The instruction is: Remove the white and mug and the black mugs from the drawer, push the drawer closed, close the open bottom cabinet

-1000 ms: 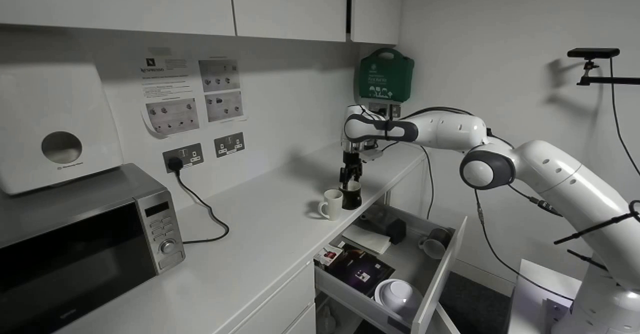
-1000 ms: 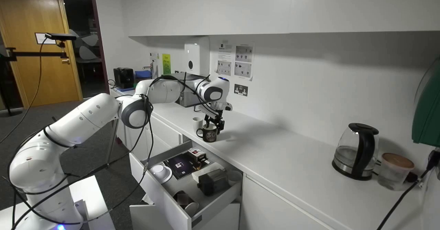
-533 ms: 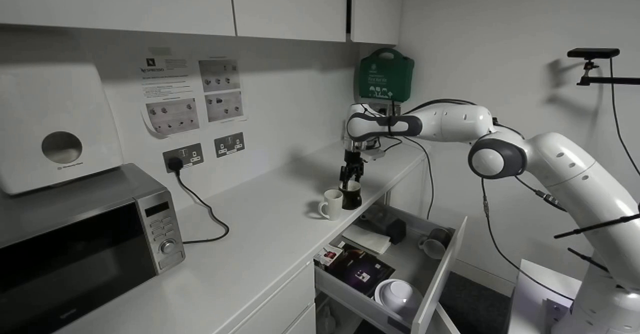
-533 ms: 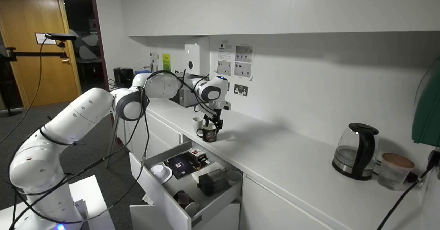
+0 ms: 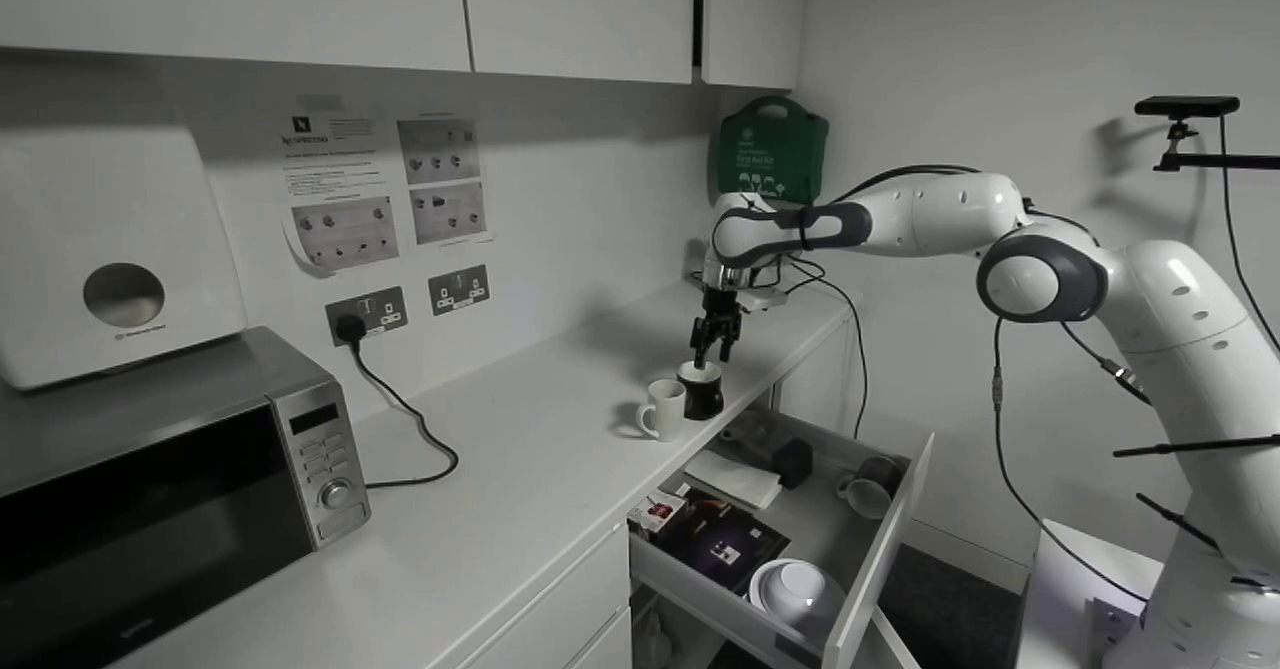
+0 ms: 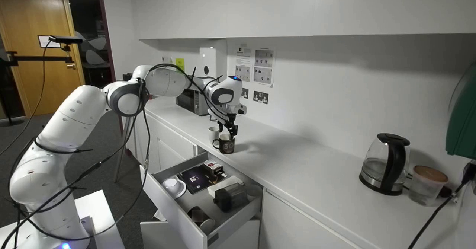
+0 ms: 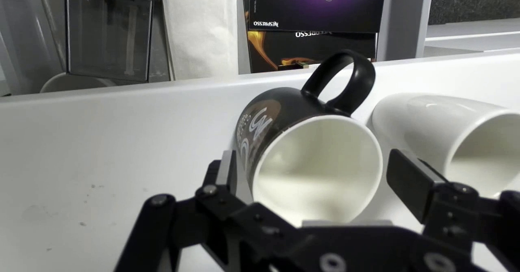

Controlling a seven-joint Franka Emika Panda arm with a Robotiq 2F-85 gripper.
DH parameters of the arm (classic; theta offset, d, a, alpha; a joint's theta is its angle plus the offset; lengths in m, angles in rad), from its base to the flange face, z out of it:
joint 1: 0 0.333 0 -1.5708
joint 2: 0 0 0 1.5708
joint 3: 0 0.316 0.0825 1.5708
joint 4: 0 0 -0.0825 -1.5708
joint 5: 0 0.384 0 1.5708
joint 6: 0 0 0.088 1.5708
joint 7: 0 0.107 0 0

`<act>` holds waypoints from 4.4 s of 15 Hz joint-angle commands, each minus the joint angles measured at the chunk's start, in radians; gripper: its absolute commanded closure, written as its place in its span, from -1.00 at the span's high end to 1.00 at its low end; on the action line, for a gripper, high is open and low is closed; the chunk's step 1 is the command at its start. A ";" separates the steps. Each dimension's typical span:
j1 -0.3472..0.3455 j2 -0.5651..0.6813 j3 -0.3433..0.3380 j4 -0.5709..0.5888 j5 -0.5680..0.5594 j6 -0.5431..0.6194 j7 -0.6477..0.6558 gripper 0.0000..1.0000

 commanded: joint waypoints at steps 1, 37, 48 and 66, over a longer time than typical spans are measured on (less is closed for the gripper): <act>-0.029 -0.179 0.010 -0.231 0.053 0.106 0.002 1.00; -0.002 -0.869 -0.111 -1.482 0.102 0.472 0.009 1.00; -0.007 -0.718 -0.103 -1.449 0.087 0.439 0.016 1.00; -0.013 -0.566 -0.103 -1.327 -0.200 0.413 -0.016 1.00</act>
